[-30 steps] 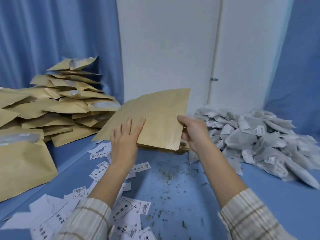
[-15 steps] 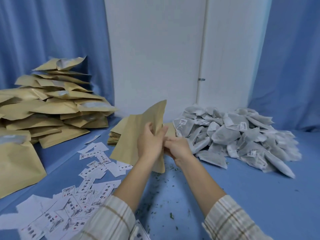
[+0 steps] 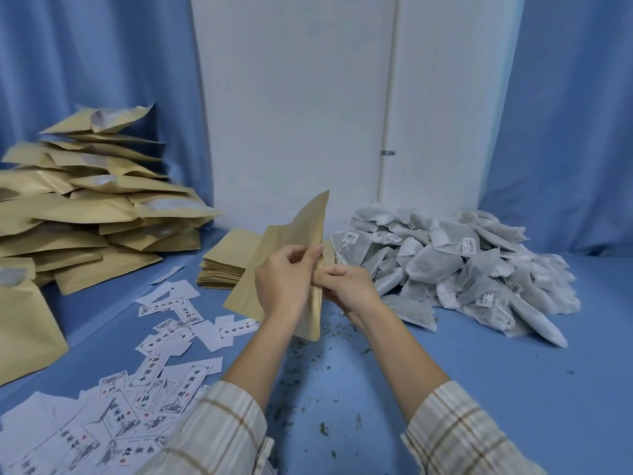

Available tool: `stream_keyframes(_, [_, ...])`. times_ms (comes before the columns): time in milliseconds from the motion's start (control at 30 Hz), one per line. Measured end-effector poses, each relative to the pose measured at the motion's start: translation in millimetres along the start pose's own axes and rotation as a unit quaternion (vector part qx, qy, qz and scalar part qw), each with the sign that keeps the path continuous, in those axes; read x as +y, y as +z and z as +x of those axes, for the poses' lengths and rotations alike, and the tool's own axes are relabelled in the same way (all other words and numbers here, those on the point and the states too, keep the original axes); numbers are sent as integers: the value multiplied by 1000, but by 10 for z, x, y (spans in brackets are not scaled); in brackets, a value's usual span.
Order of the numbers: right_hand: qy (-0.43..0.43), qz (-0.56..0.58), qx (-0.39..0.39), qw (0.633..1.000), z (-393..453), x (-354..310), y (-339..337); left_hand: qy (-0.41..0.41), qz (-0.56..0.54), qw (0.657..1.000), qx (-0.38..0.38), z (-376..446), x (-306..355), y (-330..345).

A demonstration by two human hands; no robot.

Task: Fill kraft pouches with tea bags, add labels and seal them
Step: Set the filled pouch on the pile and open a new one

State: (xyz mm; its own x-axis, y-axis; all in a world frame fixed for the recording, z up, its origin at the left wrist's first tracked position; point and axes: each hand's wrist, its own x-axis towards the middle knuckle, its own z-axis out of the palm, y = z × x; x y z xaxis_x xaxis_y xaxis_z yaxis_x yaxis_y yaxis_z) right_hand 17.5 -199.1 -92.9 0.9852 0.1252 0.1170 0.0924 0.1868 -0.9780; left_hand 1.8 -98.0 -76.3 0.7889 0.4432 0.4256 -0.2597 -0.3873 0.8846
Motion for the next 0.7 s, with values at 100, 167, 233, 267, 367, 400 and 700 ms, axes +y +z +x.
stream_keyframes(100, [1,-19,0,1000,-3,-10,-53,-7,-2,1000,-23,-4,-14,29])
stream_keyframes(167, [-1,-33,2,999,5,-25,-90,-9,3,999,-35,-4,-31,39])
stream_keyframes(233, [-7,-41,6,999,14,-44,-103,2,12,999,-34,-9,-38,46])
stream_keyframes(267, [-10,-41,7,999,19,-50,-106,13,15,999,-30,-18,-33,49])
stream_keyframes(367, [-25,-30,-3,999,15,-63,-106,57,38,998,-16,-55,8,49])
stream_keyframes(400, [-27,-22,-9,999,11,-64,-111,75,64,995,-11,-60,27,45])
stream_keyframes(700, [9,110,-104,988,-14,-110,-120,88,53,995,5,-42,173,-9])
